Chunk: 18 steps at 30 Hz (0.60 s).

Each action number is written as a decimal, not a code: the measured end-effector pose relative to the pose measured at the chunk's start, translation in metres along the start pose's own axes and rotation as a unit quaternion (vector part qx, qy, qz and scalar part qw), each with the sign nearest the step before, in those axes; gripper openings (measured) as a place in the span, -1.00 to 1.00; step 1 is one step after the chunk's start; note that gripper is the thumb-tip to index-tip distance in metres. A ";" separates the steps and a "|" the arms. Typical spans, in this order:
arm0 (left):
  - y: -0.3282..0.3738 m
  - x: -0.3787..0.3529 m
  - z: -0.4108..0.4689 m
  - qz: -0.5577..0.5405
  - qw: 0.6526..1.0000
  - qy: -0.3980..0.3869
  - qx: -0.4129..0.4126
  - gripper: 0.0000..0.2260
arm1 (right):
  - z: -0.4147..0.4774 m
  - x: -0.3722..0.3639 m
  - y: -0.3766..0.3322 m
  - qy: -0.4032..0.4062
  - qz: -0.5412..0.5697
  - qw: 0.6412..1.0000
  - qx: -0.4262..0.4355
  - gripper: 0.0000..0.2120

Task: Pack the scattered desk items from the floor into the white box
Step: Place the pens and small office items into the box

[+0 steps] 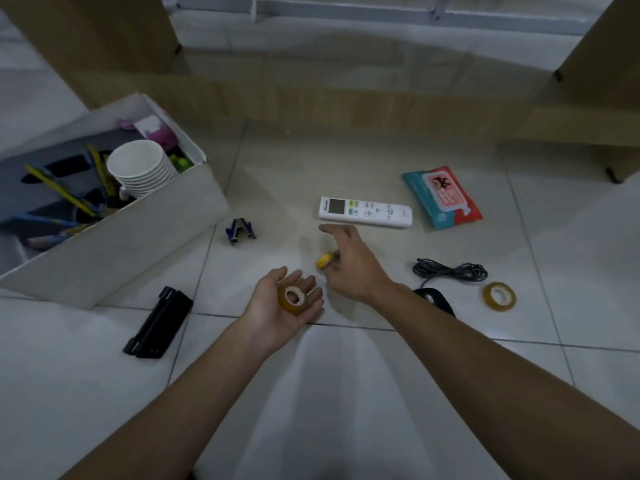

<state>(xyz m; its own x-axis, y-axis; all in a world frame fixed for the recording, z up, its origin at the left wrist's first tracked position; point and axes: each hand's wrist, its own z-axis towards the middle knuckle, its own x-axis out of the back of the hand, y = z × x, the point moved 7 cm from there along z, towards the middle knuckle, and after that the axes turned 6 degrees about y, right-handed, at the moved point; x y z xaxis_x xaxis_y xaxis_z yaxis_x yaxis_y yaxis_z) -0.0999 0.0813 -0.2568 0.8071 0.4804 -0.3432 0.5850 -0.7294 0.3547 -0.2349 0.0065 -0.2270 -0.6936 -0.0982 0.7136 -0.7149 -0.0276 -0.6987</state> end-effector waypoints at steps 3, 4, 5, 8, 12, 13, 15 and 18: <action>-0.006 0.002 0.005 -0.019 1.000 0.009 -0.004 -0.80 | -0.006 -0.018 -0.011 -0.091 -0.065 0.992 0.051 -0.52; -0.009 0.001 0.006 -0.020 1.000 0.009 -0.002 -0.80 | -0.007 -0.022 -0.014 -0.101 -0.087 0.989 0.070 -0.63; -0.010 -0.001 0.007 -0.016 1.000 0.008 -0.002 -0.81 | -0.009 -0.024 -0.014 -0.094 -0.092 0.988 0.077 -0.71; -0.009 -0.004 0.006 -0.005 1.000 0.001 -0.005 -0.82 | -0.019 -0.014 -0.005 -0.019 -0.007 1.000 0.008 -0.79; -0.011 -0.011 -0.001 -0.024 0.999 -0.031 0.016 -0.72 | -0.049 0.008 -0.012 0.081 0.092 0.992 -0.034 -0.81; -0.012 -0.017 -0.004 -0.021 0.999 -0.045 0.022 -0.69 | -0.057 0.011 -0.019 0.090 0.097 0.991 -0.026 -0.80; -0.017 -0.028 -0.006 -0.002 0.997 -0.067 0.028 -0.68 | -0.075 0.014 -0.035 0.067 0.113 0.991 -0.003 -0.73; -0.031 -0.041 -0.004 -0.001 0.996 -0.086 0.037 -0.78 | -0.099 0.025 -0.040 0.044 0.155 0.987 -0.002 -0.64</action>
<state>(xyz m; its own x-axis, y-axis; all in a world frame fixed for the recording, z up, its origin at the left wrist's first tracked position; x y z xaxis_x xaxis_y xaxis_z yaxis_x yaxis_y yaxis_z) -0.1511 0.0861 -0.2498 0.7770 0.3953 -0.4898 0.5732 -0.7659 0.2911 -0.2323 0.1032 -0.1759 -0.8836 -0.0147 0.4681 -0.4681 -0.0060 -0.8837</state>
